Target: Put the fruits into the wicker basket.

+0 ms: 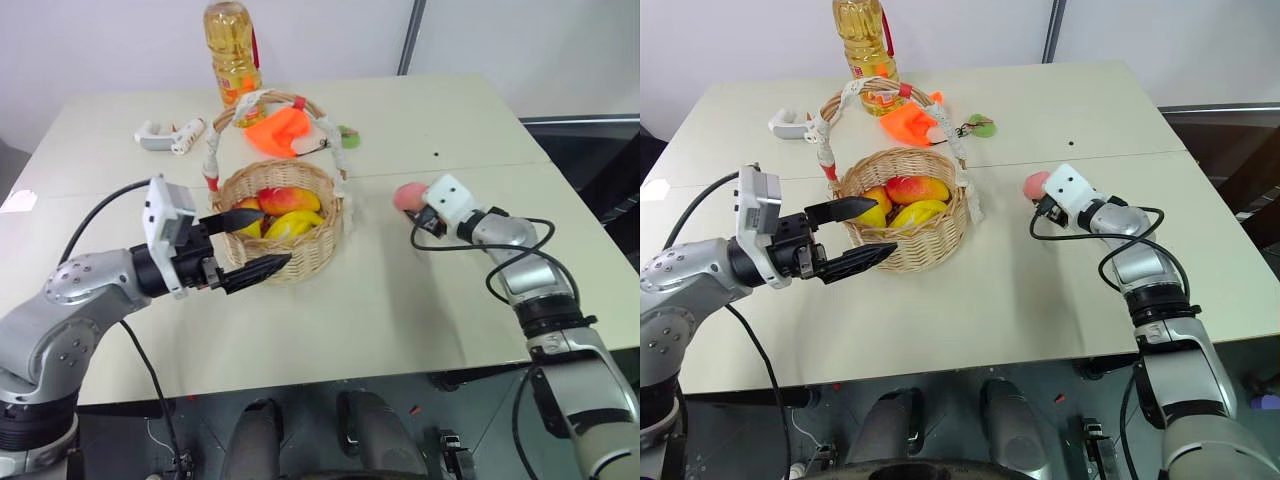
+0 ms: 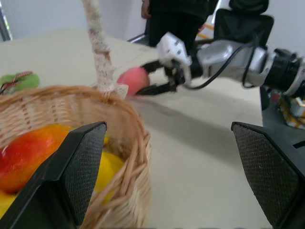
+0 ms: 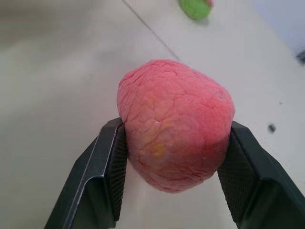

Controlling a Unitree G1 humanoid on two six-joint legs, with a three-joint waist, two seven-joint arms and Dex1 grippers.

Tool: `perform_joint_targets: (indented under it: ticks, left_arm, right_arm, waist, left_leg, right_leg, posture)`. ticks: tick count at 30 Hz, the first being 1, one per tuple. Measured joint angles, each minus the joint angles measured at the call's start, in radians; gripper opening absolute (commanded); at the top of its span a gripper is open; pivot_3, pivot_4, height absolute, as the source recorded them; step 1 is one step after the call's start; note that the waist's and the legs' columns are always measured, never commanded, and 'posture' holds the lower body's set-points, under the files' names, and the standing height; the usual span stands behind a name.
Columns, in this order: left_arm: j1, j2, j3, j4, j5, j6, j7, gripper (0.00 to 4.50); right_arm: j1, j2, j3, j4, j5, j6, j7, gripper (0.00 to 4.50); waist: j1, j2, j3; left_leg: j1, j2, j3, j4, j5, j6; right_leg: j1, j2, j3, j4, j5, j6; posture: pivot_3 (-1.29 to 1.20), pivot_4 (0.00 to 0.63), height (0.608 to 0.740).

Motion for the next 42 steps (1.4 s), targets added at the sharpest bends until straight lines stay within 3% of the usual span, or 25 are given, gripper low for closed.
perform_joint_targets:
  ticks: [3,7,9,12,17,22,27,32,36,42]
  left_arm:
    - [0.067,0.019,0.055,0.037,0.021,-0.02,-0.01,4.5]
    - [0.123,0.025,0.125,0.083,0.046,-0.071,-0.045,4.5]
    - [0.145,0.024,0.141,0.094,0.062,-0.112,-0.069,4.5]
    - [0.159,0.016,0.148,0.113,0.082,-0.149,-0.086,4.5]
    - [0.172,-0.006,0.158,0.112,0.082,-0.173,-0.087,4.5]
    - [0.198,-0.019,0.158,0.107,0.082,-0.176,-0.081,4.5]
    - [0.211,-0.029,0.16,0.071,0.08,-0.179,-0.062,4.5]
    - [0.235,-0.039,0.171,0.061,0.067,-0.186,-0.054,4.5]
    - [0.213,-0.062,0.172,0.06,0.037,-0.188,-0.037,4.5]
    - [0.15,-0.066,0.147,0.062,0.02,-0.188,-0.027,4.5]
  right_arm:
    - [0.106,-0.075,-0.053,-0.224,0.108,0.027,0.129,2.18]
    - [0.201,-0.135,-0.109,-0.559,0.366,0.218,0.299,2.18]
    - [0.194,-0.114,-0.098,-0.724,0.492,0.338,0.316,2.18]
    - [0.1,-0.012,-0.027,-0.836,0.535,0.45,0.253,2.18]
    - [-0.05,0.216,0.151,-0.738,0.373,0.503,0.059,2.18]
    - [-0.088,0.292,0.222,-0.623,0.257,0.508,-0.019,4.46]
    - [-0.079,0.3,0.213,-0.636,0.226,0.487,-0.023,4.46]
    - [0.055,0.217,-0.003,-0.805,0.434,0.534,0.08,4.46]
    - [0.127,0.181,-0.091,-0.827,0.499,0.604,0.069,4.46]
    - [0.032,0.345,-0.112,-0.619,0.472,0.6,-0.078,4.46]
  waist:
    - [0.002,0.0,0.0]
    - [-0.001,0.0,0.0]
    - [-0.003,0.0,0.0]
    - [-0.001,0.0,0.0]
    - [0.0,0.0,0.0]
    - [0.007,-0.001,0.0]
    - [0.003,-0.001,0.0]
    - [0.007,-0.001,0.0]
    - [0.0,-0.001,0.0]
    - [-0.009,-0.001,0.0]
  left_leg:
    - [0.0,0.0,0.0,-0.001,0.0,0.0]
    - [0.0,0.001,0.0,0.0,0.0,0.001]
    - [0.002,0.001,0.0,0.0,0.0,0.001]
    - [0.002,0.002,-0.001,0.001,0.0,0.0]
    - [0.0,0.001,0.0,0.001,0.0,-0.001]
    - [-0.004,0.0,0.0,0.0,0.0,-0.001]
    - [-0.004,0.0,0.0,0.0,0.0,0.0]
    - [-0.003,0.0,0.0,0.0,0.0,0.0]
    - [0.0,0.001,0.0,0.0,0.0,0.0]
    - [0.001,0.002,-0.002,0.0,0.0,0.0]
  right_leg:
    - [0.0,0.0,0.0,0.0,-0.001,0.002]
    - [0.0,0.0,-0.001,0.0,-0.001,0.001]
    - [0.0,0.0,0.0,0.0,-0.003,-0.002]
    - [0.0,0.001,0.0,0.0,-0.002,-0.004]
    - [-0.001,0.0,0.0,0.0,0.0,-0.008]
    - [-0.003,-0.002,0.0,-0.002,-0.001,-0.004]
    - [-0.004,-0.001,0.0,-0.002,0.0,-0.003]
    - [-0.002,-0.001,-0.001,-0.002,-0.001,-0.005]
    - [0.0,0.0,-0.001,-0.001,-0.001,-0.006]
    - [-0.001,0.003,0.0,0.001,0.001,-0.007]
  posture:
    - [0.0,0.15,0.74]
    - [0.0,0.15,0.74]
    - [0.0,0.15,0.74]
    - [0.0,0.15,0.74]
    - [0.0,0.15,0.74]
    - [0.0,0.15,0.74]
    - [0.0,0.15,0.74]
    - [0.0,0.15,0.74]
    - [0.0,0.15,0.74]
    - [0.0,0.15,0.74]
